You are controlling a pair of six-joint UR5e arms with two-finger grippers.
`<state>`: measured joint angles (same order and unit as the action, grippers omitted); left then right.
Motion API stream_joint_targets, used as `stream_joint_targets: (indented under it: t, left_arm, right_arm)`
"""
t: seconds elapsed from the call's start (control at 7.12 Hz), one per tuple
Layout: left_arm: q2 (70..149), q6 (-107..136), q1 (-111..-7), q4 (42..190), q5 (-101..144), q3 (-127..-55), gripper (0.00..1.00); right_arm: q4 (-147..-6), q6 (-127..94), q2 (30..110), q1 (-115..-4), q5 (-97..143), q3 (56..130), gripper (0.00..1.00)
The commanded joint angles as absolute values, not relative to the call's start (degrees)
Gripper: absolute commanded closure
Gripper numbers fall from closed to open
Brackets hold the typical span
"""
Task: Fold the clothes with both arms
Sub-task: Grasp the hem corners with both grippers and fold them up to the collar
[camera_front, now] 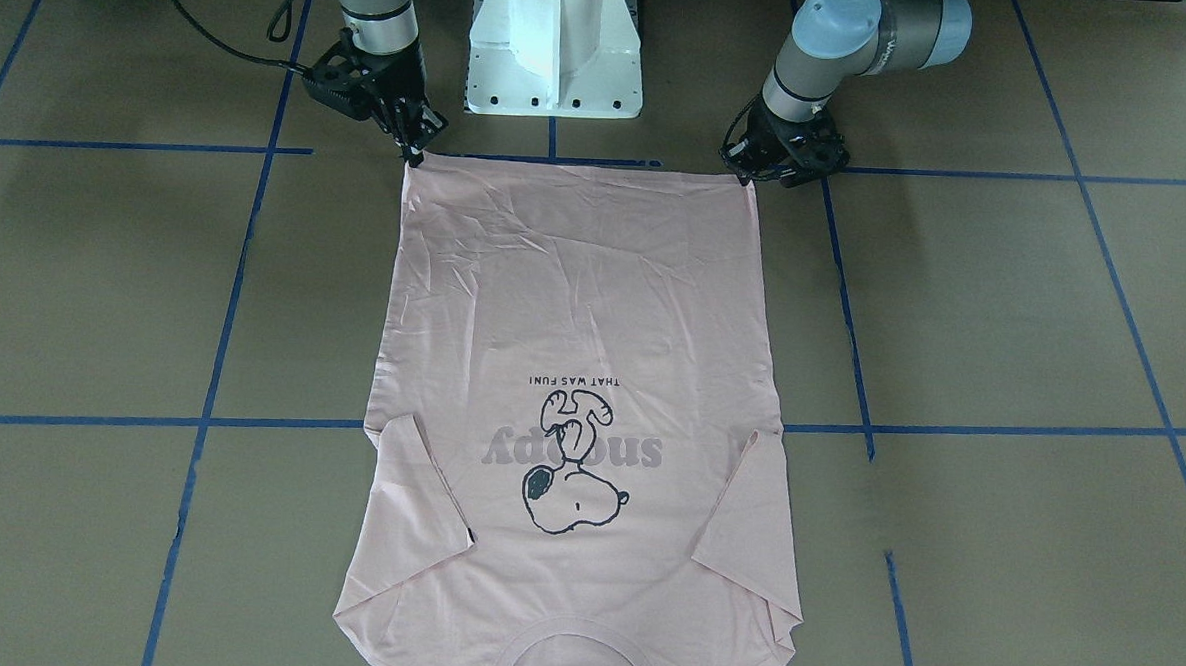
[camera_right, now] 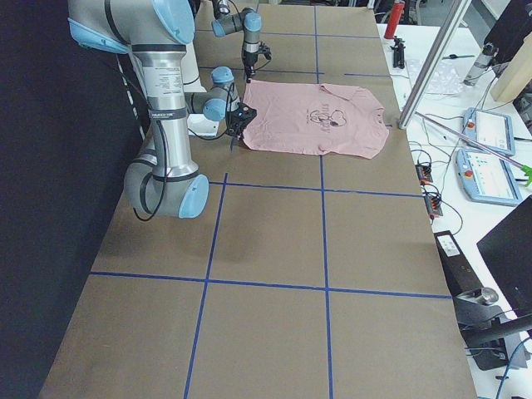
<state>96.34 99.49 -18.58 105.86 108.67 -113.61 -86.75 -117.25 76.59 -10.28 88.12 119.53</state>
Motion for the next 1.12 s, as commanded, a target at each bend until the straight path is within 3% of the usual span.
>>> stream_joint_targets:
  t: [0.0,0.42,0.7,0.98]
  left_arm:
    - [97.72,99.49,-18.37,101.45,108.63,-116.69,1.0]
    - [101.76,102.19,-18.37,91.17,108.63,-125.85,1.0]
    - [103.87,112.48,-17.76,89.74,108.2,-127.26,1.0]
    - [105.46,111.36,-19.85,88.77,106.63,-125.78,1.0]
  right_arm:
    - [-86.84,-117.25,76.99,-10.37,88.07,121.8,1.0]
    - [-86.84,-117.86,87.07,-5.21,87.54,131.46,1.0]
    - [-86.84,-117.86,87.63,-4.57,87.19,135.05,1.0]
    - [-86.75,-114.2,84.75,-10.94,86.05,131.86,1.0]
